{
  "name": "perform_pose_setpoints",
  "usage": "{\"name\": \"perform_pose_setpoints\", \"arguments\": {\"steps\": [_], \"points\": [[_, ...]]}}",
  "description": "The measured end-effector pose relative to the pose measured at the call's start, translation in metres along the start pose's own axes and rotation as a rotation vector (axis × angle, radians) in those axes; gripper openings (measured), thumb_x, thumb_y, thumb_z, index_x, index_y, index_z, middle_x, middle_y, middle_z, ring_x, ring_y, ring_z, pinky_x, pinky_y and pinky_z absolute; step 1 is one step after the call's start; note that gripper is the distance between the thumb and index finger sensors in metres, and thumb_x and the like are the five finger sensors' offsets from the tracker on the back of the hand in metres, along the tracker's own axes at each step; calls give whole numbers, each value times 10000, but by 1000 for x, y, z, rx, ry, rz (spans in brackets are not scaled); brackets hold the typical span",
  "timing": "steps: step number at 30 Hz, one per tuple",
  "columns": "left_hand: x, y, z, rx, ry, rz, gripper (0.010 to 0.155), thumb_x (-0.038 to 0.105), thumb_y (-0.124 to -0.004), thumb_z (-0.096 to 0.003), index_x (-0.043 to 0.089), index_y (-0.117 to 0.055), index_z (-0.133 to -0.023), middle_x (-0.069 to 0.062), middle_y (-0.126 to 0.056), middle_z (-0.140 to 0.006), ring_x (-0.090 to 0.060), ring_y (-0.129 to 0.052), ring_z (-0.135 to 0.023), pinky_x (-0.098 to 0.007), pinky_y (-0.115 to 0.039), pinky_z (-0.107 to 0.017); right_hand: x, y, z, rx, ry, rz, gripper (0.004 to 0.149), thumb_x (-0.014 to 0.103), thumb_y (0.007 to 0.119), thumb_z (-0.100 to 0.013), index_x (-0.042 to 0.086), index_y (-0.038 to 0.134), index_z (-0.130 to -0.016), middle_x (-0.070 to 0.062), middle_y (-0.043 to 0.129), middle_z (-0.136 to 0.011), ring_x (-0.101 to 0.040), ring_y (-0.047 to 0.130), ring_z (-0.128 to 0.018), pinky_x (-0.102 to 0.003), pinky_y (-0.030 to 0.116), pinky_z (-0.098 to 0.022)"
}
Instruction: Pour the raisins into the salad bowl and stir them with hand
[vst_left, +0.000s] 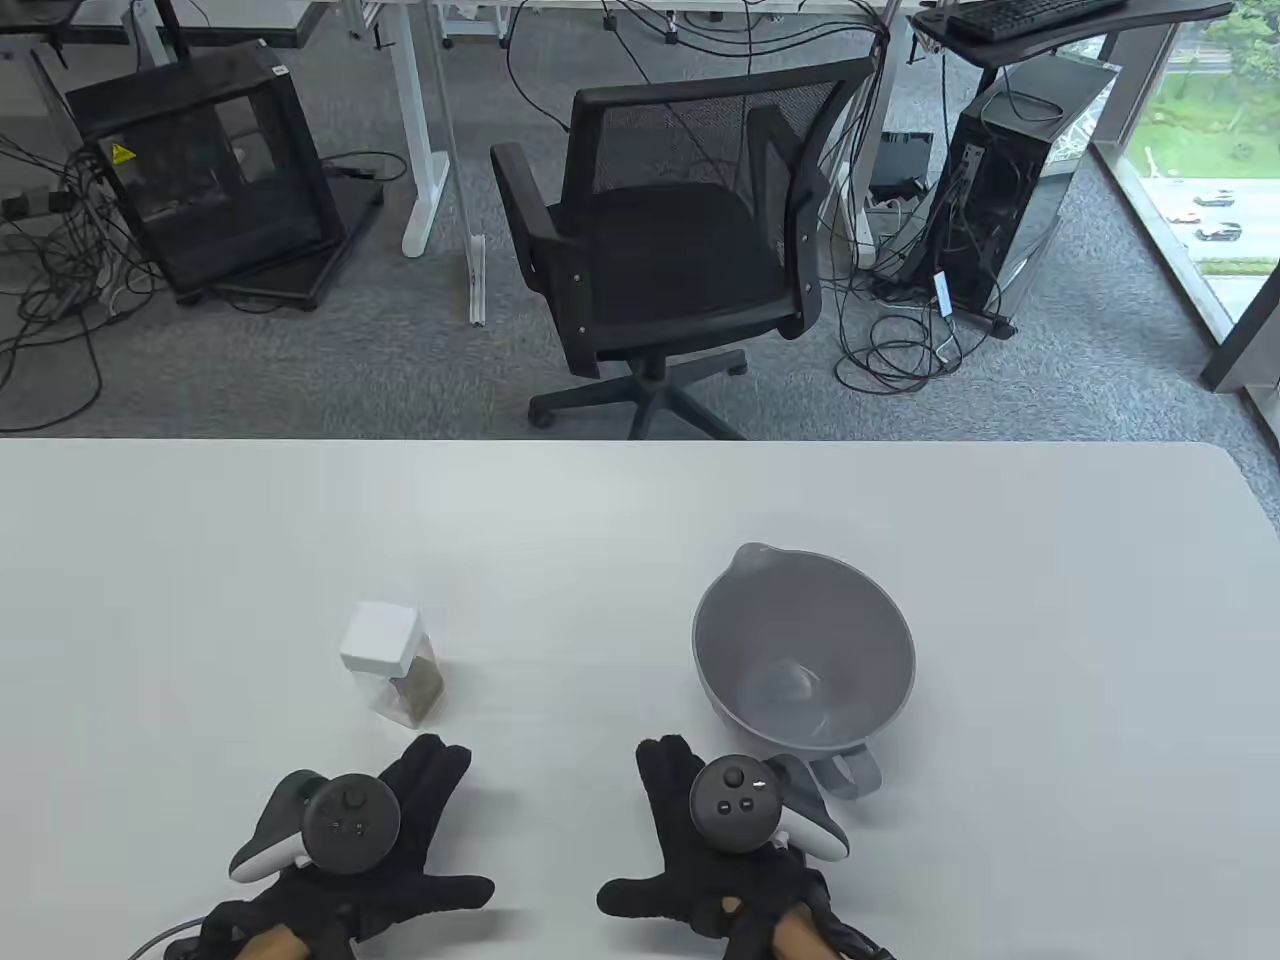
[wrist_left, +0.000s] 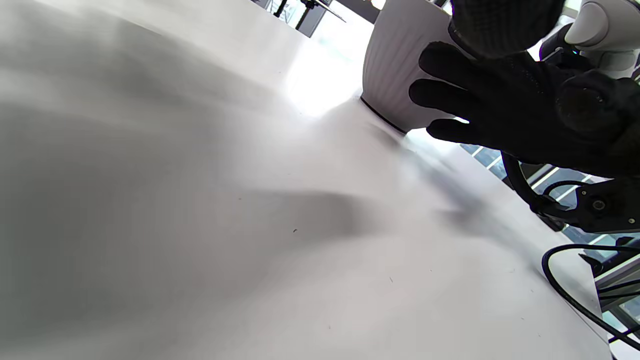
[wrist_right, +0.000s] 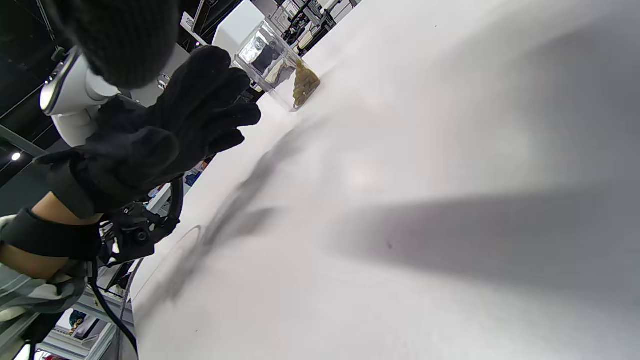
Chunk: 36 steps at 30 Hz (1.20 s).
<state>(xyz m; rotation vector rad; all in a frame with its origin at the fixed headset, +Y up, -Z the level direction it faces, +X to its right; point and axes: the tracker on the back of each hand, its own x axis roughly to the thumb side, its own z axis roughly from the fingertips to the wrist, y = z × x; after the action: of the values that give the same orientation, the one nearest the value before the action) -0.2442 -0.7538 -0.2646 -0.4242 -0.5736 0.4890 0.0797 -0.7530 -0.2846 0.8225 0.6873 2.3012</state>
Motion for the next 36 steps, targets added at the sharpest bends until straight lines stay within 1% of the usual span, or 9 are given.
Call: {"name": "perform_pose_setpoints", "arguments": {"steps": [11,16,19,25,27,28,31,33,36], "points": [[-5,5,3,47,77,-8,1162,699,-720,-529,100,123,-1060,-388,99,-1077,-731,-151,-982,-887,-225,-597,3,0,1,-4,0,23,1110,669,670,-510,167,-223,-939,-293,-237,-985,-613,-43,-923,-861,125,-508],[-31,18,1,248,311,65,1279,662,-750,-526,-59,211,-963,-441,177,-990,-747,-98,-949,-889,-196,-582,4,-1,1,-6,-2,22,1108,670,667,-512,165,-221,-942,-293,-237,-986,-612,-46,-924,-861,123,-510],[-56,36,-6,373,453,236,1316,645,-779,-513,-108,210,-942,-460,175,-974,-750,-120,-947,-883,-212,-592,4,-1,1,-7,-3,20,1108,668,668,-514,163,-219,-944,-293,-237,-987,-612,-47,-924,-861,124,-509],[-80,64,-46,511,546,258,1295,639,-826,-484,-113,88,-1012,-452,23,-1041,-722,-273,-965,-865,-315,-609,5,-1,1,-11,-10,21,1109,668,669,-513,161,-217,-947,-295,-232,-989,-611,-46,-925,-860,123,-512],[-80,70,-57,594,569,259,1029,499,-877,-520,-38,-210,-1089,-352,-303,-1117,-679,-427,-966,-835,-389,-623,5,-1,1,-14,-10,22,1108,668,668,-512,161,-216,-948,-295,-232,-990,-609,-45,-926,-859,123,-513],[-78,71,-60,622,555,270,953,482,-901,-507,-7,-316,-1079,-309,-453,-1097,-647,-547,-949,-813,-450,-627,5,-1,1,-15,-10,21,1107,667,668,-513,161,-215,-948,-295,-230,-991,-610,-44,-926,-859,123,-513],[-59,66,-63,570,356,291,925,500,-922,-484,33,-383,-1072,-286,-507,-1092,-629,-634,-938,-796,-541,-621,5,-1,1,-16,-9,16,1106,666,668,-514,159,-213,-950,-295,-227,-993,-609,-43,-927,-858,123,-515],[-39,58,-60,465,122,302,918,492,-943,-461,80,-406,-1081,-271,-516,-1116,-678,-631,-930,-821,-554,-600,6,-2,1,-20,-17,16,1108,667,668,-513,156,-214,-950,-297,-223,-995,-608,-40,-929,-858,123,-517],[-8,42,-50,173,-256,365,909,489,-947,-466,188,-372,-1103,-226,-509,-1156,-684,-641,-948,-841,-582,-594,14,-5,4,-42,-49,10,1124,669,666,-514,137,-229,-937,-304,-212,-1000,-609,-24,-935,-859,132,-520]]}}
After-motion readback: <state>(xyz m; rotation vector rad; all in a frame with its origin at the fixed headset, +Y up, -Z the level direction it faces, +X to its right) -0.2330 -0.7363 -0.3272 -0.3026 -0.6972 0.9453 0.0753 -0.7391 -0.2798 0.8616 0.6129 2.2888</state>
